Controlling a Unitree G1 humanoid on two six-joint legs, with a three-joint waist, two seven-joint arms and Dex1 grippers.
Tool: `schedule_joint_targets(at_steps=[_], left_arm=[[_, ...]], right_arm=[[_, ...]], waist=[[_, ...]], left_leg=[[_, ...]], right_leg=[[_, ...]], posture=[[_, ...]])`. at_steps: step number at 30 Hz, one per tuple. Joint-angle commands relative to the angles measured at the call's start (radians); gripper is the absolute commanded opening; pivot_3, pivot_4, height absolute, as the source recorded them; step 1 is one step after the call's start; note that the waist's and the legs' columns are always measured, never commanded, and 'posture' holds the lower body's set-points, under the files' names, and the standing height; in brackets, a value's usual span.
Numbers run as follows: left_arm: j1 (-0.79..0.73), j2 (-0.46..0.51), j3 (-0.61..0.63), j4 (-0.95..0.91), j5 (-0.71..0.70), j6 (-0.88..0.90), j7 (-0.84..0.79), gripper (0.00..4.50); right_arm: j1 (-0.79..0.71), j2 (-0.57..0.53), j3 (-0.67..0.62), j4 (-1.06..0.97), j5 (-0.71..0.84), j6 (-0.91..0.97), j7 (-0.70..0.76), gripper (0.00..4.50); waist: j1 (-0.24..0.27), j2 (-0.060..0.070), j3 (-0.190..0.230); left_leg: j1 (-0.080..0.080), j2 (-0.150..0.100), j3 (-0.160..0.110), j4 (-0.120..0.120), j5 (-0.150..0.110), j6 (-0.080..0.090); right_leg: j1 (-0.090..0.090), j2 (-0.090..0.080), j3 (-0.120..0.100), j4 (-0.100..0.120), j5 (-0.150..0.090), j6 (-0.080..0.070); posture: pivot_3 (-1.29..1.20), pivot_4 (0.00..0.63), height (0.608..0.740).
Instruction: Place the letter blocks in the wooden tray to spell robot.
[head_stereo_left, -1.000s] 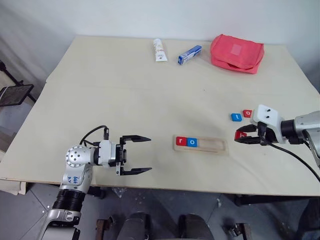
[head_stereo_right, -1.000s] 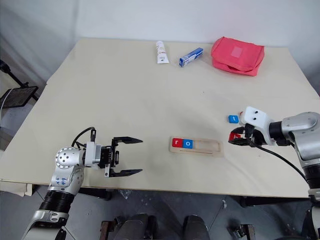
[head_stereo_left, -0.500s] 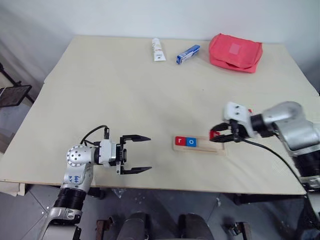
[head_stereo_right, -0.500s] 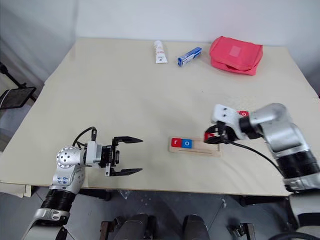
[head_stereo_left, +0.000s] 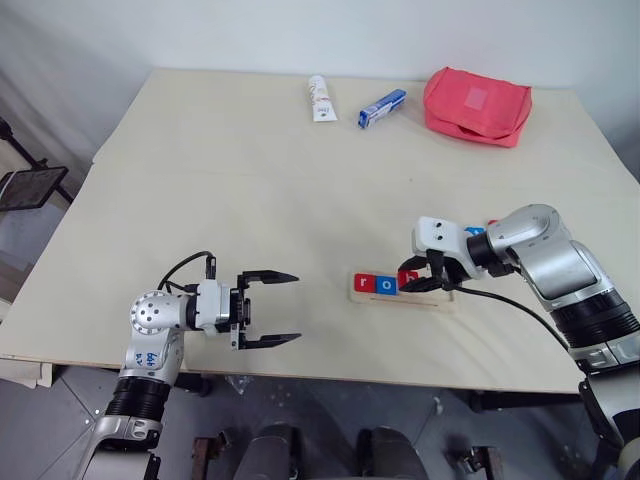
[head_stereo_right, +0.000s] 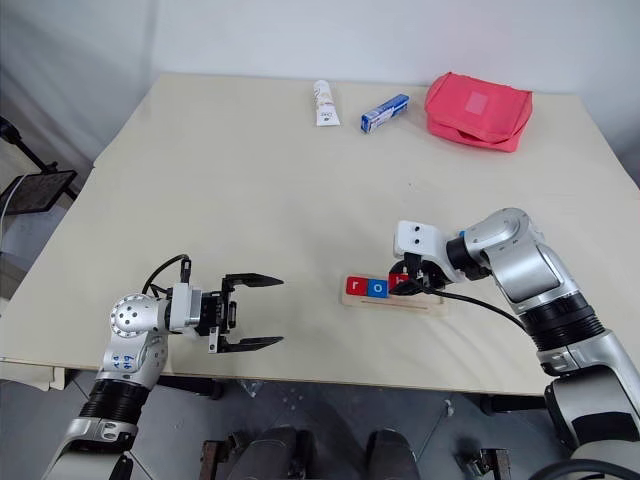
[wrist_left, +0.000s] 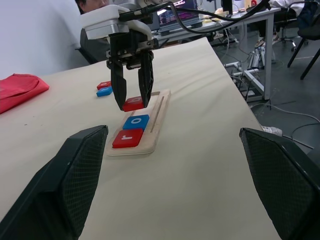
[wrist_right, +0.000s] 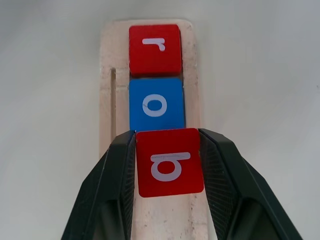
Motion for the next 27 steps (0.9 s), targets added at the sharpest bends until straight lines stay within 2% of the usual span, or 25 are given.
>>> schedule_joint_targets(at_steps=[1,3,4,11,21,24,27], left_arm=[[0.009,0.007,0.008,-0.032,-0.004,-0.011,0.007,4.5],[0.007,0.006,0.007,-0.031,-0.004,-0.011,0.009,4.5],[0.006,0.005,0.006,-0.03,-0.004,-0.012,0.009,4.5],[-0.006,0.001,0.004,-0.019,-0.001,-0.014,0.011,4.5],[-0.035,-0.014,-0.003,0.009,0.004,-0.02,0.007,4.5],[-0.042,-0.016,-0.004,0.019,0.004,-0.022,0.001,4.5],[-0.048,-0.019,-0.006,0.028,0.0,-0.023,-0.007,4.5]], right_arm=[[-0.007,-0.001,-0.01,-0.022,0.003,0.0,0.009,1.47],[-0.004,0.0,-0.01,-0.031,0.007,0.004,0.017,1.47],[-0.003,0.0,-0.009,-0.033,0.006,0.006,0.018,2.19],[0.005,-0.004,-0.019,-0.055,0.014,0.032,0.017,4.46],[0.05,-0.051,-0.093,-0.111,0.043,0.069,-0.015,4.46],[0.112,-0.099,-0.15,-0.147,0.078,0.066,-0.004,3.83],[0.165,-0.135,-0.174,-0.142,0.079,0.049,-0.016,2.86]], waist=[[0.0,0.0,0.0],[0.001,0.0,0.0],[0.001,0.0,0.0],[0.0,0.0,0.0],[0.003,0.0,0.0],[0.007,0.0,0.0],[0.004,0.0,0.0]], left_leg=[[0.0,0.0,0.0,0.0,0.0,0.0],[0.0,0.0,0.0,0.0,0.0,0.0],[0.0,0.0,0.0,0.0,0.0,0.0],[0.0,0.0,0.0,0.0,0.0,0.0],[0.0,0.0,0.0,0.0,0.0,0.0],[0.0,0.0,0.0,0.0,0.0,0.0],[0.0,-0.001,0.0,0.0,0.0,0.0]], right_leg=[[0.0,0.0,0.0,0.0,0.0,0.0],[0.0,0.0,0.0,0.0,0.0,0.0],[0.0,0.0,0.0,0.0,0.0,0.0],[0.0,0.0,0.0,0.0,0.0,0.0],[0.0,0.0,0.0,0.0,0.0,0.0],[0.0,0.0,0.0,0.0,0.0,0.0],[0.0,0.0,0.0,0.0,0.0,0.0]], posture=[[0.0,0.15,0.74],[0.0,0.15,0.74],[0.0,0.15,0.74],[0.0,0.15,0.74],[0.0,0.15,0.74],[0.0,0.15,0.74],[0.0,0.15,0.74]])
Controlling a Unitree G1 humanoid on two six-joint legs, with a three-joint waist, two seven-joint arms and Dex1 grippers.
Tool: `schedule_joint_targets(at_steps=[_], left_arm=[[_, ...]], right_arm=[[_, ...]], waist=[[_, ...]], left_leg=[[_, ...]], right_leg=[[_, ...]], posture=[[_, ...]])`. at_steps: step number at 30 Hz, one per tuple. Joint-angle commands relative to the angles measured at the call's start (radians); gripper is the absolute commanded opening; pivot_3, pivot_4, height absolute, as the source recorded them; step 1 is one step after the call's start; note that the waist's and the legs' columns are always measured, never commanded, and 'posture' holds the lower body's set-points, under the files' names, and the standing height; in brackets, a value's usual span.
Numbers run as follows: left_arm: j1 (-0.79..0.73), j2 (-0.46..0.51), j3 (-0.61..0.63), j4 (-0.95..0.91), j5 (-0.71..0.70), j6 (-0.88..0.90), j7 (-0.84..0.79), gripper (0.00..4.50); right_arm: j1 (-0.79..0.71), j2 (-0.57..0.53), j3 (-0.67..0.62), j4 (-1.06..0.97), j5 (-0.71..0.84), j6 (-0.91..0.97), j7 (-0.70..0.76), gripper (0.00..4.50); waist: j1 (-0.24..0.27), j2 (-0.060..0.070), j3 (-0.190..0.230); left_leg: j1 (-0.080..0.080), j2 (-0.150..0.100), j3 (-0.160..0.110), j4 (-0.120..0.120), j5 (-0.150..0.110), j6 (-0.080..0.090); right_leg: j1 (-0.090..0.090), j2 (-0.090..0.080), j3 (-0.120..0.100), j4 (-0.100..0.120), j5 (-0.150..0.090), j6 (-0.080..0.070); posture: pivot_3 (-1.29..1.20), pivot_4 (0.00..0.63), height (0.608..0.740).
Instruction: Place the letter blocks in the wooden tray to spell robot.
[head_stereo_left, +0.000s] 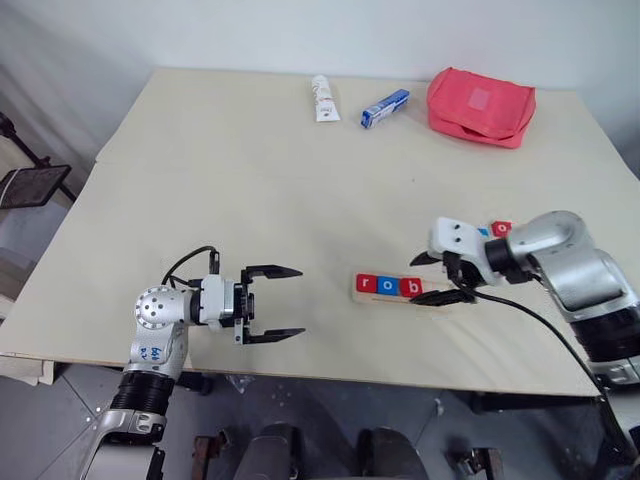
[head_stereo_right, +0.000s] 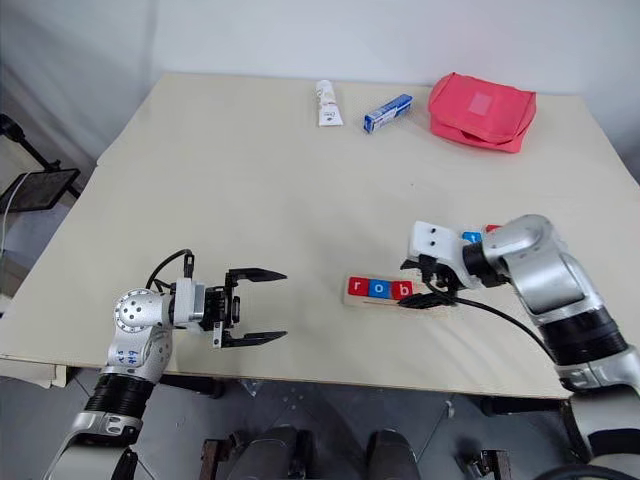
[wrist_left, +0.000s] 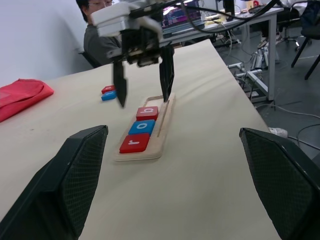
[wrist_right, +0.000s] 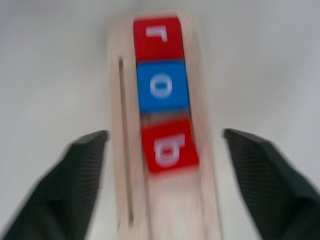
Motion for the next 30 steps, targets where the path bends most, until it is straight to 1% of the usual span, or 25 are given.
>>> schedule_joint_targets(at_steps=[1,8,22,30], left_arm=[[-0.012,-0.005,0.001,0.005,-0.008,-0.015,-0.012,4.5],[-0.023,-0.001,0.005,0.02,-0.009,-0.015,-0.023,4.5],[0.007,0.039,0.019,-0.016,-0.003,0.037,0.006,4.5],[-0.006,0.047,0.019,-0.003,0.002,0.032,0.011,4.5]], right_arm=[[0.044,-0.042,-0.052,-0.015,0.013,-0.026,-0.013,2.46],[0.081,-0.028,-0.054,0.039,0.004,-0.069,-0.044,0.04],[0.052,0.074,-0.002,0.093,-0.009,-0.087,-0.091,0.04],[0.042,0.076,-0.004,0.094,-0.01,-0.081,-0.098,0.04]], waist=[[-0.001,0.0,0.0],[-0.003,0.0,0.0],[-0.003,0.0,0.0],[-0.003,0.0,0.0]], left_leg=[[0.0,0.0,0.0,0.0,0.0,0.0],[0.0,0.002,0.002,0.0,0.0,0.0],[0.001,0.001,0.001,0.0,0.0,0.0],[0.001,0.001,0.001,0.0,0.0,0.0]], right_leg=[[0.0,0.0,0.0,0.0,0.0,0.0],[0.0,0.0,-0.001,0.0,0.0,0.0],[0.0,0.0,-0.001,0.0,0.0,0.0],[0.0,0.0,-0.001,0.0,0.0,0.0]], posture=[[0.0,0.15,0.74],[0.0,0.15,0.74],[0.0,0.15,0.74],[0.0,0.15,0.74]])
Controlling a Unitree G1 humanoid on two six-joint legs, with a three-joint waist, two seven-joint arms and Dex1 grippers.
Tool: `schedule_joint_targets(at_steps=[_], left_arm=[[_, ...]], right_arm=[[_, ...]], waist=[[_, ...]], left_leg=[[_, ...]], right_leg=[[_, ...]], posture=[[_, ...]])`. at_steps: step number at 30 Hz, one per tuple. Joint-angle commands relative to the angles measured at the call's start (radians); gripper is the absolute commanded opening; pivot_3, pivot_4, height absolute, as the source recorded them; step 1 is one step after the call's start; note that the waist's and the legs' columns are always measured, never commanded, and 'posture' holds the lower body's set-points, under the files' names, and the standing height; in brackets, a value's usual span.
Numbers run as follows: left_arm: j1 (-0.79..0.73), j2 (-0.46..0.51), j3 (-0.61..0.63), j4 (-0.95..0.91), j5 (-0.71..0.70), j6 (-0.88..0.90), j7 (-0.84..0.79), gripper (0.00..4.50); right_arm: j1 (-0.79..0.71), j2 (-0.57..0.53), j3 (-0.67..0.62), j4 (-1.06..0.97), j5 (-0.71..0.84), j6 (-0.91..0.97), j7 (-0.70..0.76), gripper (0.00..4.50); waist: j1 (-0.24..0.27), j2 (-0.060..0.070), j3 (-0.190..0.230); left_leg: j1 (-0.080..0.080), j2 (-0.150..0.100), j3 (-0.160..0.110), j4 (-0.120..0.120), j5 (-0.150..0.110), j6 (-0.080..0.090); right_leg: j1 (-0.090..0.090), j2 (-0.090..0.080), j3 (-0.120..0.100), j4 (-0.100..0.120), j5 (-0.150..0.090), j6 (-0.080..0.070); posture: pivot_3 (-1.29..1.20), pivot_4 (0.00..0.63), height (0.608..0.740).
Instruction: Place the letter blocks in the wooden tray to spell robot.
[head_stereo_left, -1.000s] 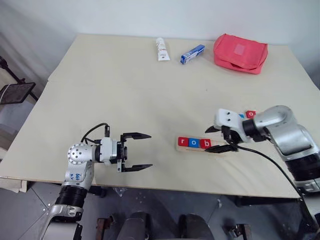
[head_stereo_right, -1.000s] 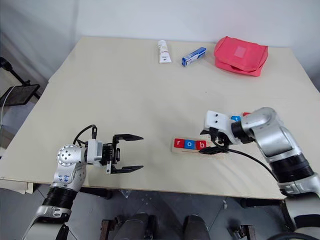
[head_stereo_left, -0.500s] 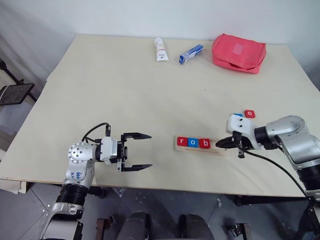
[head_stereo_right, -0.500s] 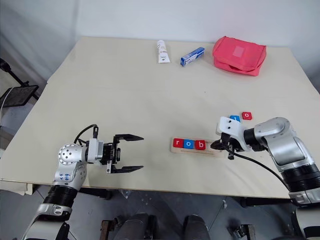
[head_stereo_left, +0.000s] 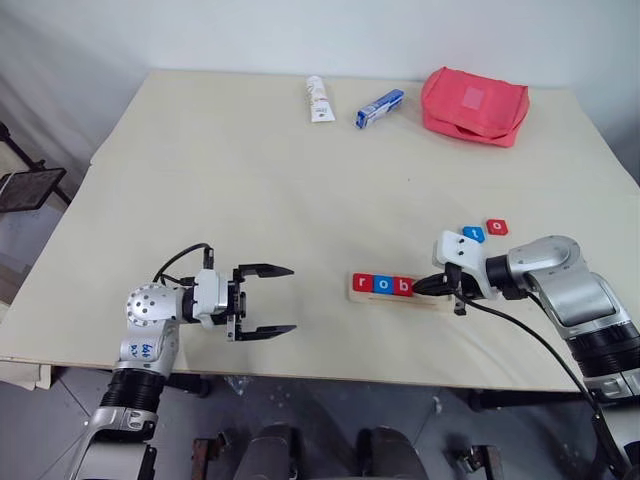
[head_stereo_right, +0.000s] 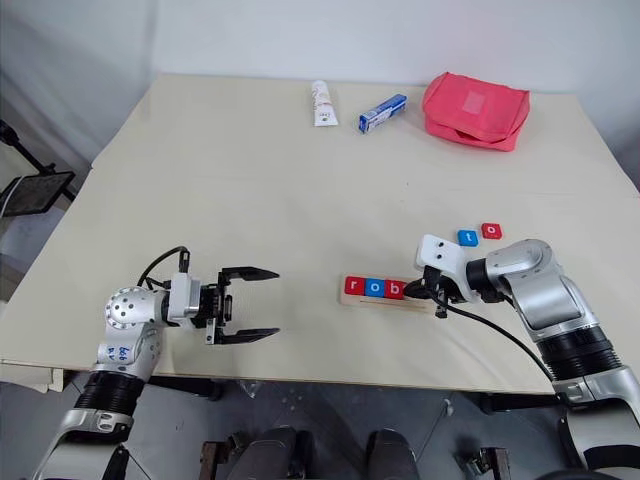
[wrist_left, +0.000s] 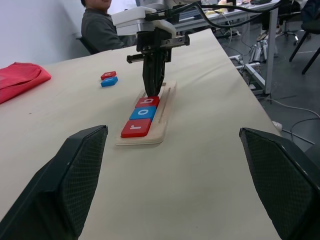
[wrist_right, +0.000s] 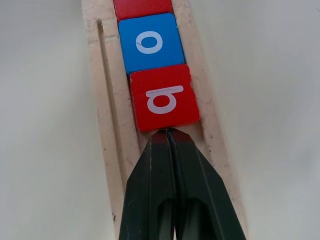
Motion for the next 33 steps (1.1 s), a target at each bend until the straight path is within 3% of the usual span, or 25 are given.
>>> schedule_joint_targets(at_steps=[1,7,14,19,22,28,33], left_arm=[[-0.006,0.002,0.008,-0.015,-0.001,-0.008,0.005,4.5],[-0.025,-0.001,0.009,0.012,-0.003,-0.021,-0.01,4.5],[-0.058,-0.004,0.014,0.08,-0.009,-0.045,-0.055,4.5],[-0.088,-0.01,0.019,0.133,-0.016,-0.057,-0.092,4.5],[-0.111,-0.018,0.027,0.17,-0.028,-0.058,-0.118,4.5],[-0.139,-0.025,0.043,0.229,-0.024,-0.07,-0.146,4.5],[-0.156,-0.028,0.044,0.255,-0.02,-0.078,-0.156,4.5]], right_arm=[[-0.011,-0.007,-0.012,-0.009,0.0,0.01,-0.005,0.04],[0.025,-0.054,-0.102,-0.083,0.04,0.042,-0.037,0.04],[0.225,-0.065,-0.378,-0.212,0.146,0.106,-0.184,0.04],[0.332,-0.006,-0.542,-0.229,0.164,0.16,-0.374,1.22],[0.423,0.045,-0.651,-0.252,0.177,0.152,-0.465,2.3],[0.46,0.104,-0.731,-0.229,0.223,0.138,-0.555,4.35],[0.458,0.103,-0.731,-0.183,0.235,0.107,-0.571,4.46]], waist=[[0.0,0.0,0.0],[0.004,0.0,0.0],[0.01,0.0,0.0],[0.01,0.0,0.0],[0.015,0.0,0.0],[0.017,0.0,0.0],[0.016,0.0,0.0]], left_leg=[[0.0,0.0,0.0,0.0,0.0,0.0],[0.0,0.0,0.0,0.0,0.0,0.0],[-0.001,-0.001,-0.001,0.0,0.0,0.0],[0.0,0.0,0.0,0.0,0.0,0.0],[0.0,0.0,0.0,-0.001,0.0,0.0],[0.0,-0.001,0.001,-0.001,0.0,0.0],[0.001,-0.001,0.001,-0.001,0.0,0.0]], right_leg=[[0.0,0.0,0.0,0.0,0.0,0.0],[0.0,0.0,0.0,0.0,0.0,0.0],[0.0,0.0,-0.003,0.0,0.0,0.0],[0.0,-0.001,-0.003,0.0,0.0,0.0],[0.001,-0.001,-0.004,0.0,0.0,0.0],[0.0,-0.001,-0.003,0.0,0.0,0.0],[0.001,-0.001,-0.003,0.0,0.0,0.0]], posture=[[0.0,0.15,0.74],[0.0,0.15,0.74],[0.0,0.15,0.74],[0.0,0.15,0.74],[0.0,0.15,0.74],[0.0,0.15,0.74],[0.0,0.15,0.74]])
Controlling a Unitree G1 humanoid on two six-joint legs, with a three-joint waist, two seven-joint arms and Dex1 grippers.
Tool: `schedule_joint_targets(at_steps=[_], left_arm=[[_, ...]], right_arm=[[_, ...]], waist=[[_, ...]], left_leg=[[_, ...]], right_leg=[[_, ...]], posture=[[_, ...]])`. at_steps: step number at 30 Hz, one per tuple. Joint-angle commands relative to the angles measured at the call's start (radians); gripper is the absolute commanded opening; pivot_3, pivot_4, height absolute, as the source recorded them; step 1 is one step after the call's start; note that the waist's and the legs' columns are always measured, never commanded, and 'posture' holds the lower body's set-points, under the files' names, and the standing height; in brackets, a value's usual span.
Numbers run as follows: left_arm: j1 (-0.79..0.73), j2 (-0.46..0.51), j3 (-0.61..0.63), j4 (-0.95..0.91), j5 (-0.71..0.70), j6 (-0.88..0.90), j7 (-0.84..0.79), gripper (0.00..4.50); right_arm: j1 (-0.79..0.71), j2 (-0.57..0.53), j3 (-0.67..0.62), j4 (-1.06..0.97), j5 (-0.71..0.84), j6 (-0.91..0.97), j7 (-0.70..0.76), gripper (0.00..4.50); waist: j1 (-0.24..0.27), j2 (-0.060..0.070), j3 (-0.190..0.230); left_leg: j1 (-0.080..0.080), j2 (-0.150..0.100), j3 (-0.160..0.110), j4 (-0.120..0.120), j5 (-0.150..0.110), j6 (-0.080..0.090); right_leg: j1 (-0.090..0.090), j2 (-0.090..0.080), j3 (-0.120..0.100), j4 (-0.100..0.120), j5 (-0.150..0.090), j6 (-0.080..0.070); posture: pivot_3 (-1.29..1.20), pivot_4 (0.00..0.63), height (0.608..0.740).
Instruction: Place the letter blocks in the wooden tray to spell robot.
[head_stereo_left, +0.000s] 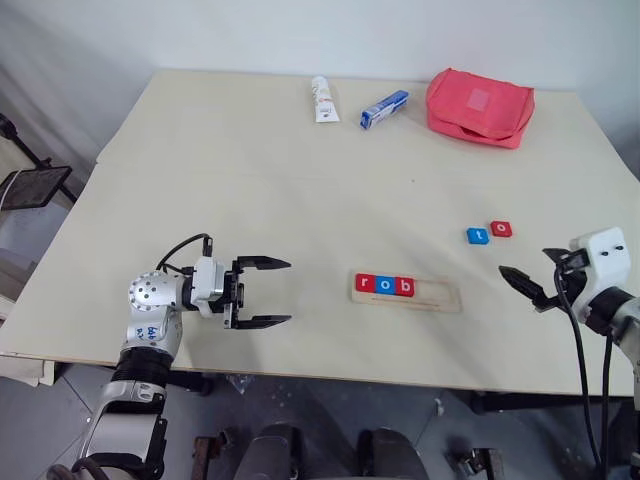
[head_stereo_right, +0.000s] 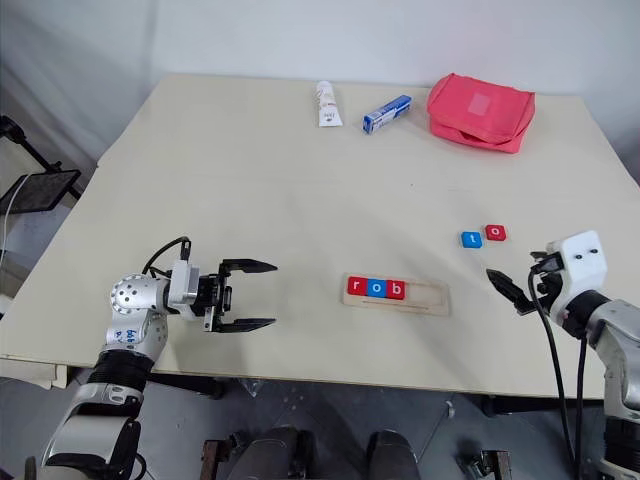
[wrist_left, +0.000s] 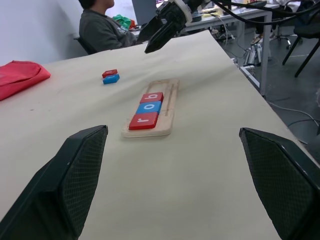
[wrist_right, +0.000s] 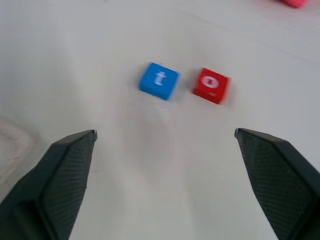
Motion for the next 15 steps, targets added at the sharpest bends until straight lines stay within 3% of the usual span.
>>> schedule_joint_targets(at_steps=[1,15], left_arm=[[-0.019,0.001,0.017,0.006,-0.01,-0.018,-0.021,4.5],[0.003,0.013,0.02,-0.022,-0.012,-0.016,-0.014,4.5]], right_arm=[[-0.003,0.001,-0.024,0.002,0.03,-0.023,-0.012,4.46],[-0.009,-0.013,0.011,0.0,0.058,0.007,-0.019,4.46]], waist=[[0.0,0.0,0.0],[-0.001,0.0,0.0]], left_leg=[[0.0,0.0,0.0,0.0,0.0,0.0],[0.0,0.0,0.0,0.0,0.0,0.0]], right_leg=[[0.0,0.0,0.0,0.0,0.0,0.0],[0.0,0.0,0.0,0.0,0.0,0.0]], posture=[[0.0,0.15,0.74],[0.0,0.15,0.74]])
